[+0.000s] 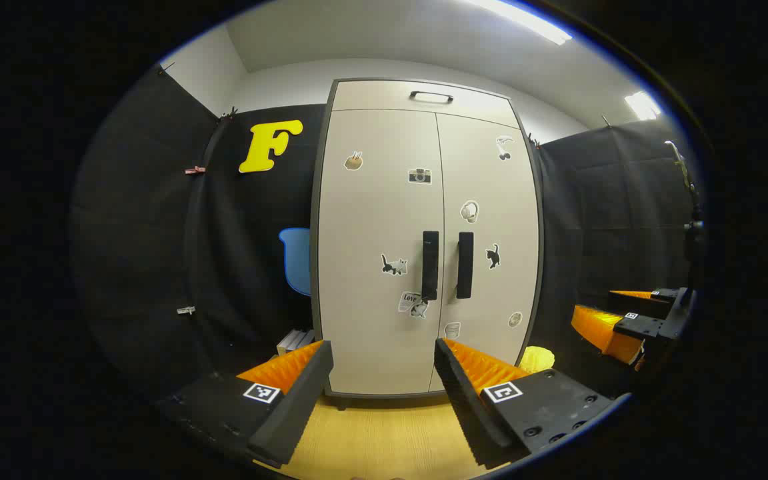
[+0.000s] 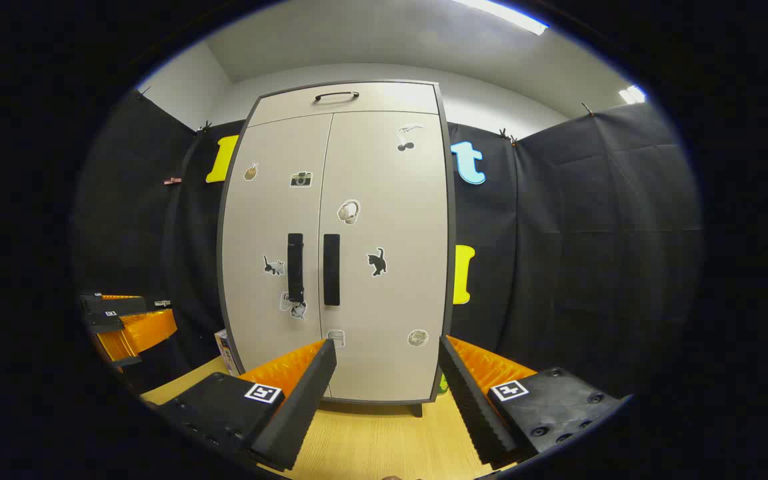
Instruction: Open the right door of the double-door shoe cabinet with the right hand, and open the left door with the left hand.
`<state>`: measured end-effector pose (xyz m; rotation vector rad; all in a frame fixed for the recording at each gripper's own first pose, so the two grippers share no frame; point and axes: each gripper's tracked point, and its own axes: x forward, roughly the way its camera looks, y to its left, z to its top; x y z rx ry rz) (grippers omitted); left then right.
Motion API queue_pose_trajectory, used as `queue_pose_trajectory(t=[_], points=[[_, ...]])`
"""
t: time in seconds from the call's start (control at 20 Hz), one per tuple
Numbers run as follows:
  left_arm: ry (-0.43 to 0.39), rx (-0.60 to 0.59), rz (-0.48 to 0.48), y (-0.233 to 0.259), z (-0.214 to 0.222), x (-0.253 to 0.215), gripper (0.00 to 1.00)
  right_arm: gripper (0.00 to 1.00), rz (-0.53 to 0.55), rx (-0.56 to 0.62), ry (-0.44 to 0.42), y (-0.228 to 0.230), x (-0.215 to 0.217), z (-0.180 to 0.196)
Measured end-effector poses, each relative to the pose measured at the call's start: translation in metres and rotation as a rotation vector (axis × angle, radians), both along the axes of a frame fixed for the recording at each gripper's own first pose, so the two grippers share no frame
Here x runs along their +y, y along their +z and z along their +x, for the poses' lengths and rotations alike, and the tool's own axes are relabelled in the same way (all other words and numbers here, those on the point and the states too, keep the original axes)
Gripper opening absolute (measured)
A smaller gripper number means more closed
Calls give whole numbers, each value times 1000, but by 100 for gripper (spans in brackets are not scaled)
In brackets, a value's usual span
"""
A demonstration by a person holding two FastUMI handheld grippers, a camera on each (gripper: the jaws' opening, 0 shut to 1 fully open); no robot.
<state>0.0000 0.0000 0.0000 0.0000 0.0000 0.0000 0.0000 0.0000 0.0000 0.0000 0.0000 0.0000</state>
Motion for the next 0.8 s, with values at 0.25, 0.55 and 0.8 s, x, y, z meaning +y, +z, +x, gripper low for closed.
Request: queue_pose_trajectory(t=[0.25,0.55,0.8], points=[[-3,11,-12,-4,4,1,95,98,0,25,-7,-8,1,10],[-4,8,-7,-3,10,2,95,98,4,20,-14,-8,1,17],[-3,7,-13,-2,15,4,95,98,10,26,-12,-11,2,22]])
